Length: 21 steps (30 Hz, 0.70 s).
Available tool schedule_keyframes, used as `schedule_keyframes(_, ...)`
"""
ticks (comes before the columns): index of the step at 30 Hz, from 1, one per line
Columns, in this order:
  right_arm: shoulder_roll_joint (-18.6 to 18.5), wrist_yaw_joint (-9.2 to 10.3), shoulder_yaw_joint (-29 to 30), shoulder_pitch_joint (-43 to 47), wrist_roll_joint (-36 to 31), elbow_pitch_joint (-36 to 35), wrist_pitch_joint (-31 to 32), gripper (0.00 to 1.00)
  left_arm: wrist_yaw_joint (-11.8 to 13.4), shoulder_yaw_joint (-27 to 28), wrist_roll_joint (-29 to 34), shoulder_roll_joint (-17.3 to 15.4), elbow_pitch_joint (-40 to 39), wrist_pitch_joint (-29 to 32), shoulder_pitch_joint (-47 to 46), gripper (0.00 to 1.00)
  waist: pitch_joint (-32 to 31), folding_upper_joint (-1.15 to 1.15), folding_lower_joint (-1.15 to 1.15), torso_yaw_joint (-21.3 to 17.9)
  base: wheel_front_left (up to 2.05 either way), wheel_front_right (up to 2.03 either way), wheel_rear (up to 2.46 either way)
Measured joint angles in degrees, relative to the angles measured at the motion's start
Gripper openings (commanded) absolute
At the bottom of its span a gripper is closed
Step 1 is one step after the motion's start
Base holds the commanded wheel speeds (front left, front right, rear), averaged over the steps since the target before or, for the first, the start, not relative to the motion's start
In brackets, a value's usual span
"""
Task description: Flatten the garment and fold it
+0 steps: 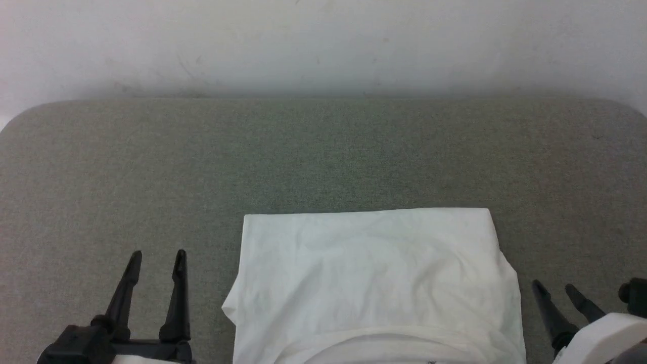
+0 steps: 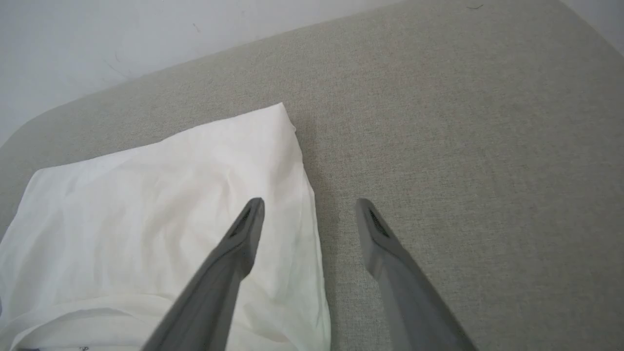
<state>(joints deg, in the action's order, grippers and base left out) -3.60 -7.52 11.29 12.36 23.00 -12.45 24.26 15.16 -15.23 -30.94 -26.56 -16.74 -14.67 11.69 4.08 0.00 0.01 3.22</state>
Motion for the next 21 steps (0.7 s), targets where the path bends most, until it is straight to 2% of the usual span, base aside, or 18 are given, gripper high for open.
schedule_keyframes(7,0.3,0.0,-0.7,-4.5,-3.6,6.5,1.8,1.0,0.0,1.2,6.9,3.3,-0.7,-0.1,-0.5,1.0,2.5,0.0,0.0,1.6,0.0,0.0,0.0)
schedule_keyframes(12,0.4,0.0,-1.6,-7.4,-4.4,12.1,2.5,1.0,-1.7,1.2,7.7,4.9,0.3,-0.1,-0.9,1.0,3.7,0.0,0.0,3.2,0.0,0.0,0.0)
schedule_keyframes(21,-1.4,-0.02,-3.4,-12.2,-5.5,21.1,3.0,1.0,-4.5,1.5,8.0,5.7,1.7,-0.1,-2.5,1.0,5.7,0.0,0.0,5.7,0.0,0.0,0.0)
